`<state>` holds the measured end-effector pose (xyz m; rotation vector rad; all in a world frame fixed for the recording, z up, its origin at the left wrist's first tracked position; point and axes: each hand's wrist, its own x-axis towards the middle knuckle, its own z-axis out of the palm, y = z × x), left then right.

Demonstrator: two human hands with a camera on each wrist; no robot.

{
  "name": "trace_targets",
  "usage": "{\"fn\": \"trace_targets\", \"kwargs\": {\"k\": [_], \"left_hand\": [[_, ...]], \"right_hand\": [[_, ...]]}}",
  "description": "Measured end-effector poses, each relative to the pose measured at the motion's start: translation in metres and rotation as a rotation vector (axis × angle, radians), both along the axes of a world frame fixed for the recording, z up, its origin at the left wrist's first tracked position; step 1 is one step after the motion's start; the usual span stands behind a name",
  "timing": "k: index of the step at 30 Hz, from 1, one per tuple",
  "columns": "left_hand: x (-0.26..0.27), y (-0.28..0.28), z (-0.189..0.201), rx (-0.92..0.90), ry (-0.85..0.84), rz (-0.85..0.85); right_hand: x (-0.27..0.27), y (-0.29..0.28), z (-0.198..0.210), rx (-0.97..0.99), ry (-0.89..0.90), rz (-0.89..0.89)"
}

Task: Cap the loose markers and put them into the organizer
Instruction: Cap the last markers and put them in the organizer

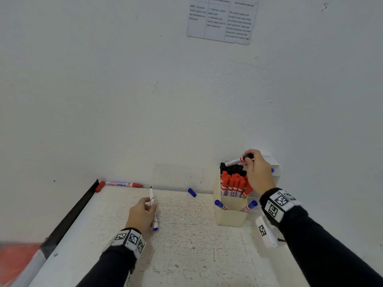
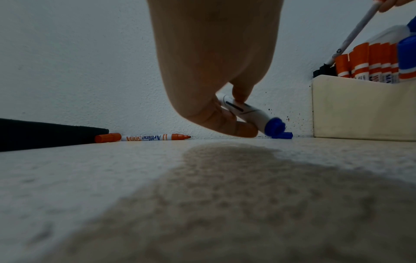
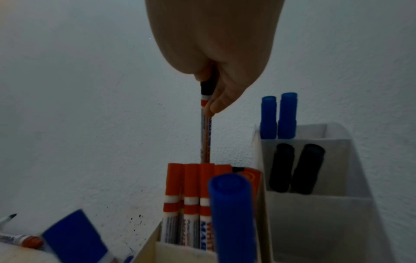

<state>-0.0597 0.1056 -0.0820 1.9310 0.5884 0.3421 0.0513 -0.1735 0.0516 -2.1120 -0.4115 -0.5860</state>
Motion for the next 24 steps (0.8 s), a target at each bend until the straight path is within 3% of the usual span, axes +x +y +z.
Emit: {"fn": "trace_targets", "kwargs": {"k": [3,12,18,24], "left_hand": [[0.001,0.000,-0.001,-0.001,0.006,-0.008],[0.001,0.001,-0.005,0.007,0.001,-0.029],[0.002,0.003,-0.007,-0.018,-0.001,-0.030],[0.003,0.003,-0.009,-0.004,-0.004,-0.031]], "right_hand": [[0.006,0.006,0.008,-0.010,0.006,-0.001],[0.024,0.024,0.007,-0.355,0.070,-0.045],[0.030,0.040,0.008,-0.401,0.048,-0.145],[0.037,0.045,0.018,-0.427,0.193,-0.120]]}}
